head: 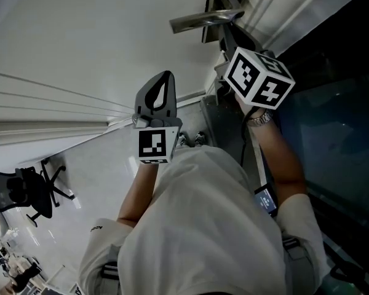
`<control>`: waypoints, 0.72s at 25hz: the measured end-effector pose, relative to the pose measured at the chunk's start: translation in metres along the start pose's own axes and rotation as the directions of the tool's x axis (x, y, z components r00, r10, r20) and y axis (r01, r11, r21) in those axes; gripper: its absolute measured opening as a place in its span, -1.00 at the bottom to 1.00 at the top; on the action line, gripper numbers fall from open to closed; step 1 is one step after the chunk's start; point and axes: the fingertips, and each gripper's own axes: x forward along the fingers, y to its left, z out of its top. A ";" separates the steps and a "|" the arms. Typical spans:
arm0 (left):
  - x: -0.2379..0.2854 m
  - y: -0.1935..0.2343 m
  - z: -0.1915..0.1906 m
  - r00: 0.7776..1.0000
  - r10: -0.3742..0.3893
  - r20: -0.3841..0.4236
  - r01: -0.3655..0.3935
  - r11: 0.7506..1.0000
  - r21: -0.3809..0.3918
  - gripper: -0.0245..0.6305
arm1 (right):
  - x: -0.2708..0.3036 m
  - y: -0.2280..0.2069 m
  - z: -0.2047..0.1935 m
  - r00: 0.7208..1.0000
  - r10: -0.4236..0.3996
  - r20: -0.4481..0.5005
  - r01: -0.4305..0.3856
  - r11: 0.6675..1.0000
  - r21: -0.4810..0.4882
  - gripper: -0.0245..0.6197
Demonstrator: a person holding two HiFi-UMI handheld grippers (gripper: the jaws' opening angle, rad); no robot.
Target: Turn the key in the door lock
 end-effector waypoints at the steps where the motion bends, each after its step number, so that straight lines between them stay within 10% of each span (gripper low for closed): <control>1: 0.000 0.000 0.000 1.000 0.000 0.000 0.000 1.000 0.000 -0.90 | 0.000 -0.001 0.000 1.000 0.002 -0.001 -0.002 0.999 0.040 -0.89; 6: -0.003 0.003 0.000 1.000 0.003 -0.002 -0.003 1.000 0.000 -0.90 | 0.000 -0.004 -0.002 0.999 0.030 0.017 -0.033 0.973 0.229 -0.89; 11: -0.006 0.003 0.000 1.000 0.003 -0.004 -0.003 1.000 0.001 -0.90 | -0.001 -0.006 -0.002 0.993 0.095 0.063 -0.114 0.835 0.538 -0.89; 18: -0.008 0.004 -0.003 1.000 -0.001 -0.006 0.001 1.000 0.000 -0.90 | 0.000 -0.004 -0.002 0.985 0.147 0.087 -0.170 0.780 0.602 -0.88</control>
